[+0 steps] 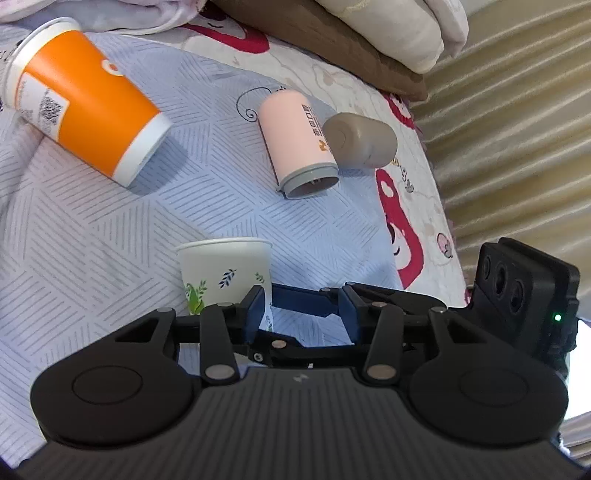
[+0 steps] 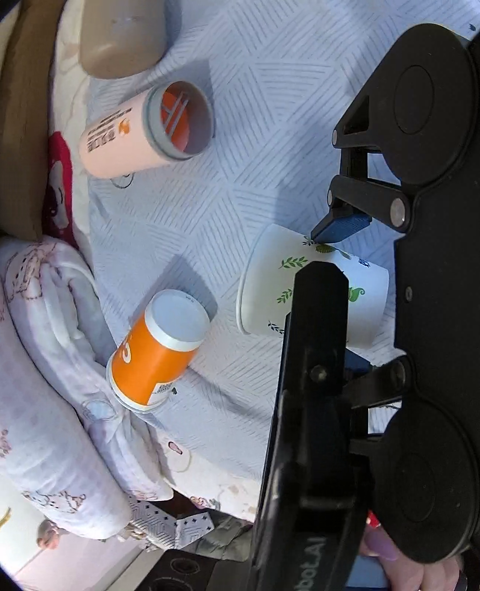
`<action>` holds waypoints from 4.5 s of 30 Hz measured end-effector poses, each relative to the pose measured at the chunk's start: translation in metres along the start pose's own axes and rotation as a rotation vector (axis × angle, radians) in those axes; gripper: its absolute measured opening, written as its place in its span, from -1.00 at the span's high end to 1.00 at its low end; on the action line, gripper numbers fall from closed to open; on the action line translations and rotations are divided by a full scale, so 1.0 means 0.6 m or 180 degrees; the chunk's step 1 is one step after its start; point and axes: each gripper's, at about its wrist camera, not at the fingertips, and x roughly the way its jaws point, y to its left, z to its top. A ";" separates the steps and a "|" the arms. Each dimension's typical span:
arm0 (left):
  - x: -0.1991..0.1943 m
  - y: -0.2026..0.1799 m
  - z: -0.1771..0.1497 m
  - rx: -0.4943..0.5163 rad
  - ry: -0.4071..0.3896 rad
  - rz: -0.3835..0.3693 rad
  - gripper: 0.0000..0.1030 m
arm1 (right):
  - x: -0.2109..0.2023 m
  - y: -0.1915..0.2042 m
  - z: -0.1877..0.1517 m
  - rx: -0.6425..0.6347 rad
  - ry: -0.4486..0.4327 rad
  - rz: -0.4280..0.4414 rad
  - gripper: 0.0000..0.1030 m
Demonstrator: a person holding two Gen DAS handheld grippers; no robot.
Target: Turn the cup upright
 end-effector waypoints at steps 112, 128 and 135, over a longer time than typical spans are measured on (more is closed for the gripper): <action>-0.027 0.004 -0.063 0.0759 -0.1048 0.1002 -0.44 | -0.001 0.066 -0.104 -0.1061 -0.1807 -0.1215 -0.54; -0.148 -0.127 -0.116 0.0752 -0.1300 0.1651 -0.48 | -0.161 0.096 -0.111 -0.0782 -0.1791 -0.1341 -0.67; -0.197 -0.155 -0.153 0.0829 -0.1302 0.1803 -0.56 | -0.240 0.111 -0.125 -0.0645 -0.1760 -0.1275 -0.70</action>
